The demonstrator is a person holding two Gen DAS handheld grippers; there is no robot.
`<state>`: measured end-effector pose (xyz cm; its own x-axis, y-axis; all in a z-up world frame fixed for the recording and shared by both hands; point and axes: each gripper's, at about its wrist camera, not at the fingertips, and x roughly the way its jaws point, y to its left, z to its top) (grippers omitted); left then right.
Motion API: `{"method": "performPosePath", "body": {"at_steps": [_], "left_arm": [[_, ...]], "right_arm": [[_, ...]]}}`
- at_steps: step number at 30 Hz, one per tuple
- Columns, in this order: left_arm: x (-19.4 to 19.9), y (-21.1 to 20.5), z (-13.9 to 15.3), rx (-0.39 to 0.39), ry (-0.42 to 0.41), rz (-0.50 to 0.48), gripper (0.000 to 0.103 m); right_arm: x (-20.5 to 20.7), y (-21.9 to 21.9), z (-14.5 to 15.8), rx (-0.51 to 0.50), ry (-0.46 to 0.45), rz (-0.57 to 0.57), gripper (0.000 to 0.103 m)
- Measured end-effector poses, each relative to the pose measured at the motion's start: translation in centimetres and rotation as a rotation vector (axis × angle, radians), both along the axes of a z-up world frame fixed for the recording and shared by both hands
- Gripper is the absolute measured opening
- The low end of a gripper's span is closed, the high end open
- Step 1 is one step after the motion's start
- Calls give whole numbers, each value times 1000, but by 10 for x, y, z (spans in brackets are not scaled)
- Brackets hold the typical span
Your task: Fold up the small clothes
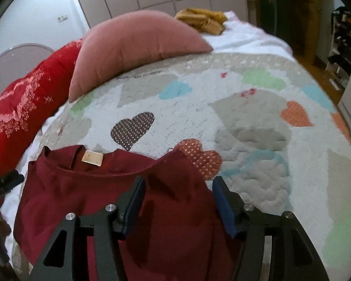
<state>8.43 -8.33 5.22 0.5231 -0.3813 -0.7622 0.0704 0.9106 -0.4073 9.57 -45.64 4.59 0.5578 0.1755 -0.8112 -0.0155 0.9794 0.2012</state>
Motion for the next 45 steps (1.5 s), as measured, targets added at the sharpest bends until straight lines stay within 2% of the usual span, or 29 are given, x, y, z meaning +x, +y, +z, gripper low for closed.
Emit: {"method": "performPosePath", "body": {"at_steps": [3, 4, 8, 11, 13, 15, 17, 20, 22, 25, 29, 33, 35, 38, 42, 45], "left_arm": [[3, -5, -13, 59, 20, 8, 71], [4, -6, -16, 74, 22, 13, 71], [7, -6, -23, 129, -10, 68, 71], [5, -10, -26, 182, -41, 90, 71], [3, -12, -26, 206, -51, 88, 71], [-2, -12, -21, 212, -57, 79, 71], [-6, -10, -15, 214, -67, 73, 71], [-12, -6, -9, 204, -55, 70, 71], [-22, -2, -8, 175, -39, 75, 71], [-40, 2, -9, 161, -28, 67, 71], [-62, 13, -18, 162, -13, 84, 71], [-71, 28, -29, 121, 17, 106, 71], [-72, 32, -34, 112, 29, 115, 71], [-73, 32, -34, 108, 23, 113, 71], [-73, 31, -32, 114, 19, 110, 71], [-75, 33, -33, 116, 5, 122, 71]], "right_arm": [[2, -2, -1, -3, -20, 6, 8], [-1, -2, 3, -6, -49, 11, 8], [-5, -4, 21, -59, -157, -25, 8], [11, -13, 10, 5, -121, -69, 8], [20, -11, -1, -3, -73, -64, 8], [20, -6, -4, -50, -36, -55, 24], [5, -6, 7, -68, -74, -58, 32], [-19, -3, 29, -59, -103, -44, 34], [-32, 12, 39, -25, -116, 17, 34], [-40, 57, 45, 19, -117, 178, 34], [-34, 114, 31, 17, -101, 297, 34], [-12, 153, 7, 29, -76, 304, 34], [-1, 168, -5, 3, -69, 290, 32], [16, 181, -28, -20, -4, 265, 32], [16, 181, -17, -16, 1, 242, 32], [5, 185, 2, 34, -31, 254, 32]]}}
